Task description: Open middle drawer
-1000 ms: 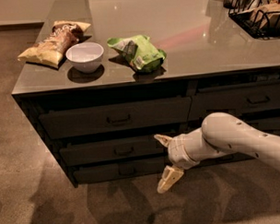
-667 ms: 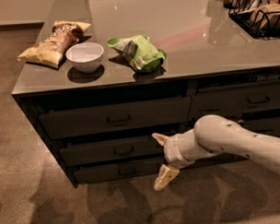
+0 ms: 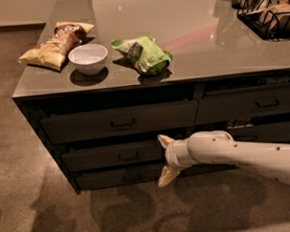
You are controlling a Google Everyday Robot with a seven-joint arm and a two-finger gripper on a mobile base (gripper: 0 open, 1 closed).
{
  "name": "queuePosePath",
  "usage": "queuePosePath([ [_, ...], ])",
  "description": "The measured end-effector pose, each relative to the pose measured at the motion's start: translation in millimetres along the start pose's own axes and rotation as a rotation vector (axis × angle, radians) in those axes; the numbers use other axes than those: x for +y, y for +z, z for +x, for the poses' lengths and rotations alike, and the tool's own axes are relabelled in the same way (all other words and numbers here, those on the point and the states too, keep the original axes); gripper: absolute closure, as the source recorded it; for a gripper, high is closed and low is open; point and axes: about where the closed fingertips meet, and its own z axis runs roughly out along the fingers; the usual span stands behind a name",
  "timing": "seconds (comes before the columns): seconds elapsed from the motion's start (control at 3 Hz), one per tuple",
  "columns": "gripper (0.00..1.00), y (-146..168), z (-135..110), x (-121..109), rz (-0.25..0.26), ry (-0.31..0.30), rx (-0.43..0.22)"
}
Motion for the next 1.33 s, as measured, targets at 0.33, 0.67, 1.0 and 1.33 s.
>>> queuePosePath([
  [0.33,0.00,1,-1,1,-0.002,-0.004,-0.002],
  [0.67,0.00,21,7,-8,-0.001,0.010,0.005],
  [1.0,0.00,65,16,-18,-0.004,0.008,-0.029],
  [1.33,0.00,109,31,-14,-0.021,0.017,-0.054],
])
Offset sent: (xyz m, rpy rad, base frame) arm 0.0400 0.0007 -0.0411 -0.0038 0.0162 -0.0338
